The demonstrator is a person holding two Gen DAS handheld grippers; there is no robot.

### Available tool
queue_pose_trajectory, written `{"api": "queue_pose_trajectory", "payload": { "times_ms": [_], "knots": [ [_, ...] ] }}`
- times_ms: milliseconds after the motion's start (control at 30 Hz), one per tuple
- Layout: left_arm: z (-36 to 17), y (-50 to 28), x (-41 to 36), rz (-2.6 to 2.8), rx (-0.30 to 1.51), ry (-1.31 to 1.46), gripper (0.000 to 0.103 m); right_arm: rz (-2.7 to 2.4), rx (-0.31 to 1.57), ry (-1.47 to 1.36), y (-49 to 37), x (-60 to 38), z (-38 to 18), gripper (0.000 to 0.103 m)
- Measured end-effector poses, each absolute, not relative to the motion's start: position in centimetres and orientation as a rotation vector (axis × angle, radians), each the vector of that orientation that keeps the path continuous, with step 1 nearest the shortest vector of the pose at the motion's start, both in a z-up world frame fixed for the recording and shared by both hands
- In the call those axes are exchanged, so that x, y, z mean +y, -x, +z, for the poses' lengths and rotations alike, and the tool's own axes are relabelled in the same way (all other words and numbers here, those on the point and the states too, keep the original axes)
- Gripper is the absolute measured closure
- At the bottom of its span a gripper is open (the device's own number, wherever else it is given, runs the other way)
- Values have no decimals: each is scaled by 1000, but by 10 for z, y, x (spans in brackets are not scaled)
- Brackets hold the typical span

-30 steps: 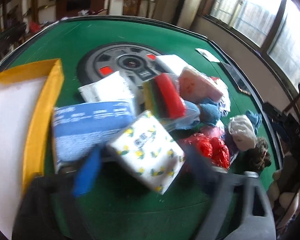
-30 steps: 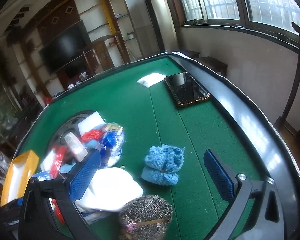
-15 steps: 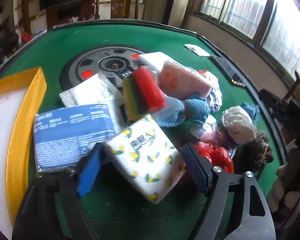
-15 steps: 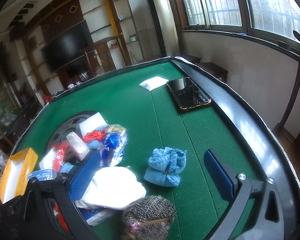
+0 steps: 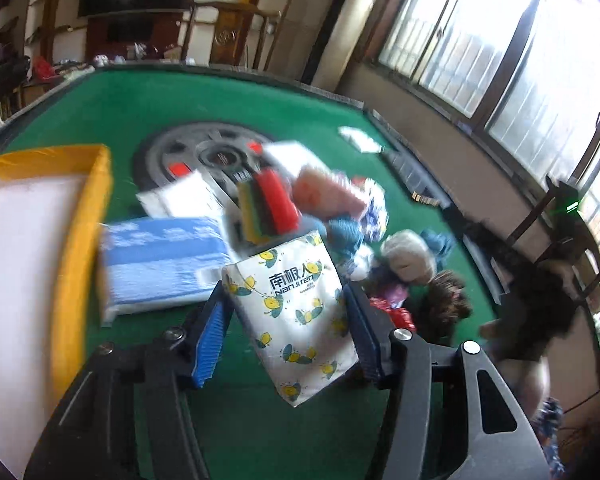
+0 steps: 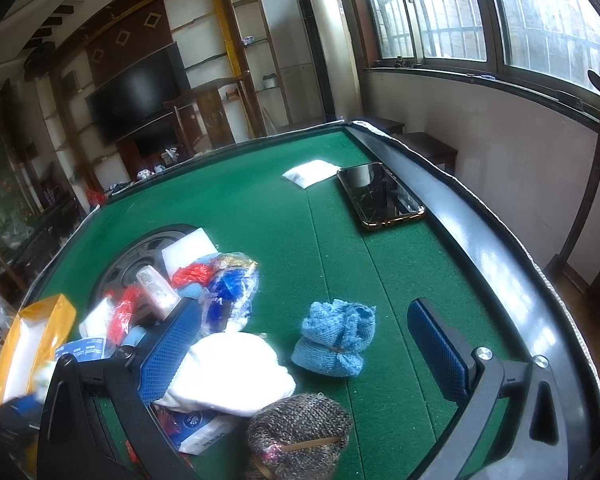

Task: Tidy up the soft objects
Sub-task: 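Carry tissue pack into yellow box with left gripper while right gripper carries red bag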

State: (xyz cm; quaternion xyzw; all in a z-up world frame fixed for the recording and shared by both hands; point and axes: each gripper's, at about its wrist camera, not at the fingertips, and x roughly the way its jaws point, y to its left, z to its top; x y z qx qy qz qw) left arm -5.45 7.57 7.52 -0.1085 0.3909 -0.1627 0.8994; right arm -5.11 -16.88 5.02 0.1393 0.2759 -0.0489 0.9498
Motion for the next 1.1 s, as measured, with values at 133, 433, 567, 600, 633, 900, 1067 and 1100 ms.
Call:
{"api": "queue_pose_trajectory", "payload": {
  "times_ms": [133, 433, 567, 600, 633, 900, 1067, 1100],
  "knots": [
    [98, 72, 108, -309, 753, 244, 48, -73, 548, -275, 53, -165, 53, 2],
    [106, 96, 171, -205, 685, 238, 48, 250, 710, -148, 94, -95, 70, 1],
    [96, 96, 191, -179, 687, 284, 48, 215, 833, -5, 83, -66, 41, 21],
    [93, 97, 196, -174, 689, 294, 48, 212, 859, 3, 79, -64, 34, 31],
    [92, 96, 200, -166, 691, 300, 48, 215, 882, 3, 74, -61, 27, 44],
    [89, 98, 240, -113, 700, 345, 48, 248, 877, -31, 78, -56, 26, 73],
    [81, 81, 259, -93, 740, 375, 48, 361, 799, -36, 96, -35, 69, 72],
    [80, 76, 262, -95, 748, 381, 48, 400, 791, -45, 96, -28, 76, 72]
  ]
}}
